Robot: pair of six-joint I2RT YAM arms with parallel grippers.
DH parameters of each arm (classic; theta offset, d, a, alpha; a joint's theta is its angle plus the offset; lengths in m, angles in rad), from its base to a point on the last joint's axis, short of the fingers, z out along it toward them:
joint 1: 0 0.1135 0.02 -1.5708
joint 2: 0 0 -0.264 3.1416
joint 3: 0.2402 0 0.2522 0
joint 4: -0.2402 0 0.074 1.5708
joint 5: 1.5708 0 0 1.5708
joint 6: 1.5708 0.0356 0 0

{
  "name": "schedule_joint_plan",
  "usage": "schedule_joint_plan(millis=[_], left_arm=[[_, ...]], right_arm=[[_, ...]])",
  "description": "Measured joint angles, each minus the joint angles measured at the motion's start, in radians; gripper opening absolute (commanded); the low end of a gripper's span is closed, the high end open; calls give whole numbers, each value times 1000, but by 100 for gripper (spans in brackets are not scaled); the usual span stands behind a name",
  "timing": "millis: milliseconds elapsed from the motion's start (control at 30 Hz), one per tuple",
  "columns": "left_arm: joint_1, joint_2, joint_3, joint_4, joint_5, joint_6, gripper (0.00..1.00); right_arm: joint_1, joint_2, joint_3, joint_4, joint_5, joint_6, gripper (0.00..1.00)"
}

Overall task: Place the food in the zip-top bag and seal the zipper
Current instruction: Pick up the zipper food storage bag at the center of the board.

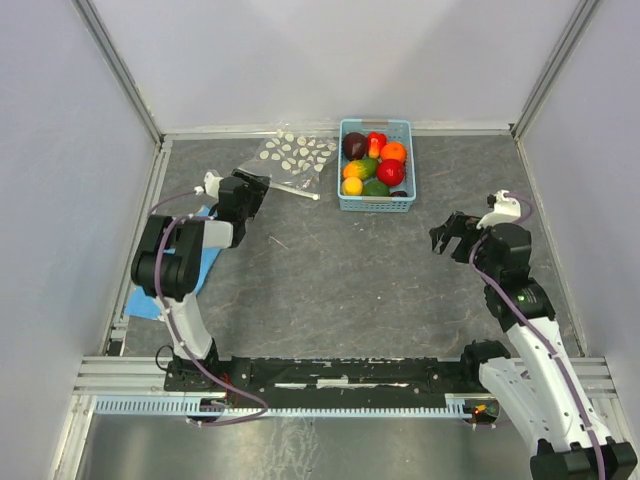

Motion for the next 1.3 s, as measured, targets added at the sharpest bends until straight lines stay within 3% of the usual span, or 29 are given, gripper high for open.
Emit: schedule_joint_plan(millis=[300, 467, 833, 1033, 1300], left_arm=[[5, 235, 193, 53, 9, -47, 67], [5, 313, 269, 62, 9, -55, 45], [18, 322, 255, 97, -2, -54, 4], [41, 211, 146, 99, 2, -27, 3], [65, -104, 28, -7, 29, 78, 3]], right_arm=[[0, 62, 0, 0, 0, -11, 99], [0, 100, 0, 4, 0, -11, 99], [2, 149, 19, 22, -23, -23, 99], [2, 165, 34, 42, -76, -13, 99], [2, 186, 47, 73, -212, 6, 99]])
